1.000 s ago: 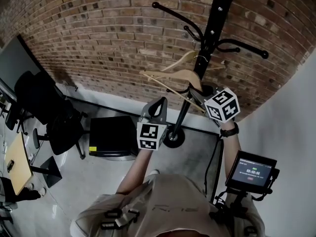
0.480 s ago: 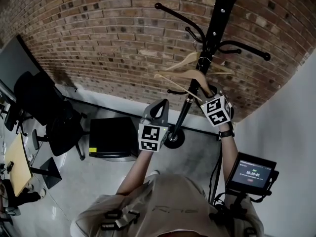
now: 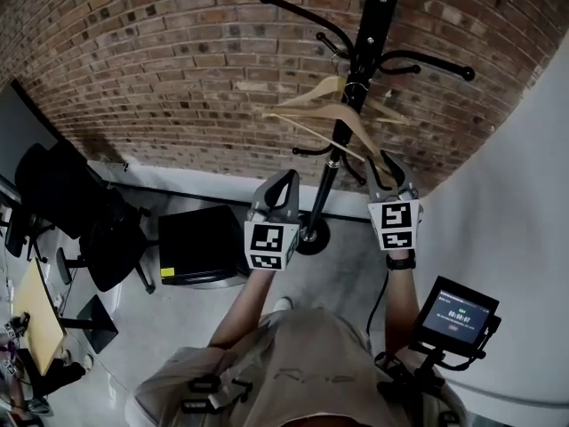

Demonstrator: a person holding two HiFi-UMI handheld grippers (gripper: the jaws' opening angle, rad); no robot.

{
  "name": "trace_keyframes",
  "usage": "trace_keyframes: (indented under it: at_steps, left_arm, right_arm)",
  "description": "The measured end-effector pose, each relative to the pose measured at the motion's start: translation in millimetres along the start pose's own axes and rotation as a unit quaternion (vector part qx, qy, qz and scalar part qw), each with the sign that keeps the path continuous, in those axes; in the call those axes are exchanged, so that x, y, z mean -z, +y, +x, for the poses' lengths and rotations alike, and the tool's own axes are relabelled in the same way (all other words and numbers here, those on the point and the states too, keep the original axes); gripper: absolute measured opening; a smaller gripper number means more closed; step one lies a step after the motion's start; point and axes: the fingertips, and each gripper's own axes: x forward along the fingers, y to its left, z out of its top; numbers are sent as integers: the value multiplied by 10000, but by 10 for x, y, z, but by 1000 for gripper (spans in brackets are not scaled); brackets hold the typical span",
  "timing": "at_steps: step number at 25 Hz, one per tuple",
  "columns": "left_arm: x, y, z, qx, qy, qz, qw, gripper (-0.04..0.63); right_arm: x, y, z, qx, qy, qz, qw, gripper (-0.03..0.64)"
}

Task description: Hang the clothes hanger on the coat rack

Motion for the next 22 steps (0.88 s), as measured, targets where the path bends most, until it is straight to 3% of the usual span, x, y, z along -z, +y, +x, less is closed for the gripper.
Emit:
trace_keyframes:
  at_steps: [6, 10, 14, 22]
  left_arm:
    - [63, -228, -119, 486, 137, -138, 9986, 2]
    - [110, -411, -253, 845, 240, -243, 9958, 2]
    - [114, -534, -400, 966, 241, -212, 9948, 2]
    - [-98, -996, -909, 921, 48, -12, 9957, 2]
  right_arm:
    - [87, 366, -494, 181, -1, 1127, 9935, 5]
    - [95, 640, -790, 452, 16, 1515, 9874, 5]
    - [71, 750, -1044, 811, -64, 1677, 9825, 5]
    - [-46, 852, -1733, 710, -393, 1692, 9822, 5]
